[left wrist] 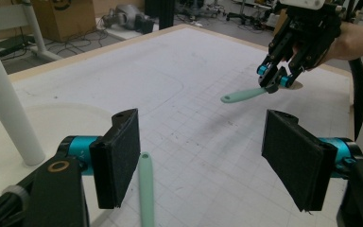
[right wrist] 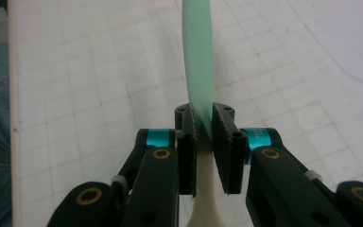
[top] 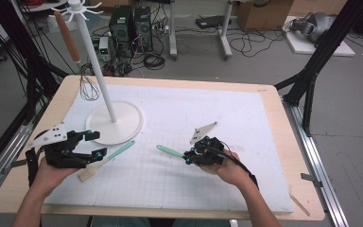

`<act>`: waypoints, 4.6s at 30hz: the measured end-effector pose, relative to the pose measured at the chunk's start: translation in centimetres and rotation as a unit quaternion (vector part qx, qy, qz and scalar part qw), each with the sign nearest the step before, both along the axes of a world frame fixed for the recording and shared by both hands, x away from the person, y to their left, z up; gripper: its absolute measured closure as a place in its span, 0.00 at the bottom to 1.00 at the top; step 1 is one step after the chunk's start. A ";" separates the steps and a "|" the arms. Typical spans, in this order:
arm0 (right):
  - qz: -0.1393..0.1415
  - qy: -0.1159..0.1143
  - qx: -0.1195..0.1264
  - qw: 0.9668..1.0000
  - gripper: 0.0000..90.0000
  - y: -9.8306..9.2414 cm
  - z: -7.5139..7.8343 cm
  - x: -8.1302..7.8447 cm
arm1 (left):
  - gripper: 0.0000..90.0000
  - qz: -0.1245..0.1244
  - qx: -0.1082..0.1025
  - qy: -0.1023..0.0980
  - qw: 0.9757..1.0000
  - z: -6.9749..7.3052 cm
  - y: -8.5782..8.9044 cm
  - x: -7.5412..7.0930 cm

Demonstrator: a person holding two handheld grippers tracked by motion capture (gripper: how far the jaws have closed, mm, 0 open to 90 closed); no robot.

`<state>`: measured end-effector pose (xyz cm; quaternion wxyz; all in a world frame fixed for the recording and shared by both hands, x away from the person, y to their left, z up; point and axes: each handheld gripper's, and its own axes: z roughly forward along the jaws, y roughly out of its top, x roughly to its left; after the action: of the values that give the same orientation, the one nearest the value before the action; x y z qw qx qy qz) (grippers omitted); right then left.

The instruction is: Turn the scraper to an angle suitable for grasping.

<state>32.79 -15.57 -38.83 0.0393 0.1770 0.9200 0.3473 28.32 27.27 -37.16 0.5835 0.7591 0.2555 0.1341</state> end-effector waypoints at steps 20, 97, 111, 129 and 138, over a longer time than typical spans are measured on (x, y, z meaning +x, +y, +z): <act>0.035 -0.022 0.060 0.997 0.90 2.3 3.6 -0.7 | 0.33 -0.025 -0.005 0.001 1.000 0.2 -1.2 -0.1; 0.127 -0.060 0.107 0.984 0.89 10.2 6.4 -2.9 | 0.66 -0.133 -0.039 0.028 0.990 0.9 -4.8 -0.6; 0.131 -0.069 0.102 0.984 0.89 10.6 6.4 -3.1 | 0.69 -0.136 -0.040 0.034 0.989 1.0 -4.8 -0.5; 0.130 -0.072 0.100 0.984 0.89 10.8 6.3 -3.1 | 0.71 -0.132 -0.050 0.039 0.989 0.9 -4.7 -0.4; 0.130 -0.087 0.088 0.984 0.90 11.6 6.0 -3.2 | 0.88 -0.131 -0.068 0.039 0.988 1.2 -4.5 -0.4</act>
<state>29.55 -3.92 -32.86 0.0577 0.0275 0.8943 0.4428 27.90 22.74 -35.91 0.6360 0.7492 0.1846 0.0087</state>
